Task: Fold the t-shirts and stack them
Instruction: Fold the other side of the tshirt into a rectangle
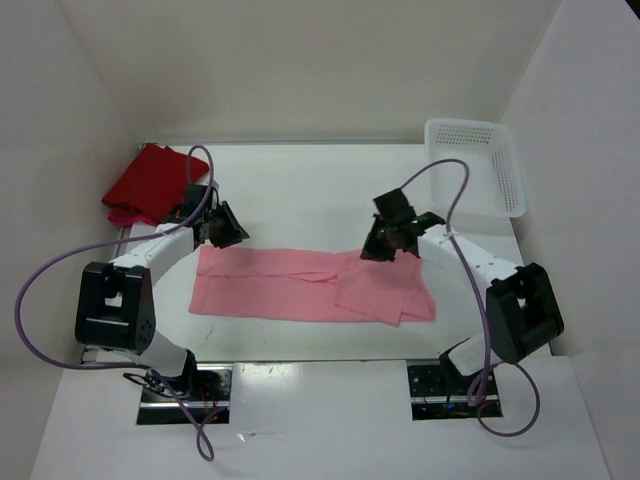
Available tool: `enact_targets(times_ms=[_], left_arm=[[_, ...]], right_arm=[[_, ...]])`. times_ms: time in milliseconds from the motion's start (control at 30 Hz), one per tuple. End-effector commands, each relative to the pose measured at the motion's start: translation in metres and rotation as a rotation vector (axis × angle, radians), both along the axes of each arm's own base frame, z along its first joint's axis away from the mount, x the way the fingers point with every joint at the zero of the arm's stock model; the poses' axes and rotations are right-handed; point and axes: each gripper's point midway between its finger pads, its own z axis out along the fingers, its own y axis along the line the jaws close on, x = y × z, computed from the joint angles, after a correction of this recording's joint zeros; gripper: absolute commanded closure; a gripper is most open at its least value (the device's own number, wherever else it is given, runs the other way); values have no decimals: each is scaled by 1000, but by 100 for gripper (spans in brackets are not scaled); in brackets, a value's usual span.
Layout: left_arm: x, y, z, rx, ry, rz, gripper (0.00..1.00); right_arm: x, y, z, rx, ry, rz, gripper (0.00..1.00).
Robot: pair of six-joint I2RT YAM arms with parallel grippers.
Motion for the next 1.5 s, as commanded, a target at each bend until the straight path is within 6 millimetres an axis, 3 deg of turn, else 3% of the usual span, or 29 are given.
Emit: enact_targets(times_ms=[0,33,133,233,267,367,567,667,800,900,967,1067,1267,1400,1467], left_arm=[[0,-7,-12,-60,22,13,65],[-3,-9,-15,-68,26,6,65],[0,-7,-21,-61,44,23,65],[2,-6,-25,-58,47,36,65],[2,-1,-27,-51,46,51,65],[-3,8,-46,-47,99,74,65],[-15,18,-65,-83,150,126,65],[-21,20,-69,-98,171,139,65],[-23,24,-72,-98,180,148,65],[-23,28,-72,-107,180,161,65],[-25,33,-74,-108,188,175,65],[-28,36,-77,-120,199,183,65],[-32,55,-77,-105,205,236,65],[-33,61,-75,-107,206,254,65],[-32,61,-72,-107,197,254,65]], right_arm=[[42,-62,17,-55,-139,-209,95],[56,-91,20,-63,-170,-301,93],[72,-146,21,-101,-203,-447,84],[75,-180,8,-140,-179,-521,77],[79,-183,5,-130,-174,-528,71],[81,-192,-14,-132,-132,-541,66],[79,-188,-44,-110,-68,-524,64],[86,-183,-42,-75,-102,-511,64],[82,-181,-55,-77,-69,-505,63],[84,-176,-56,-53,-67,-491,63],[83,-176,-59,-47,-68,-499,78],[83,-182,-55,-67,-87,-527,92],[81,-206,-32,-118,-143,-619,95],[80,-220,-35,-135,-122,-657,95],[82,-216,-33,-114,-128,-647,84]])
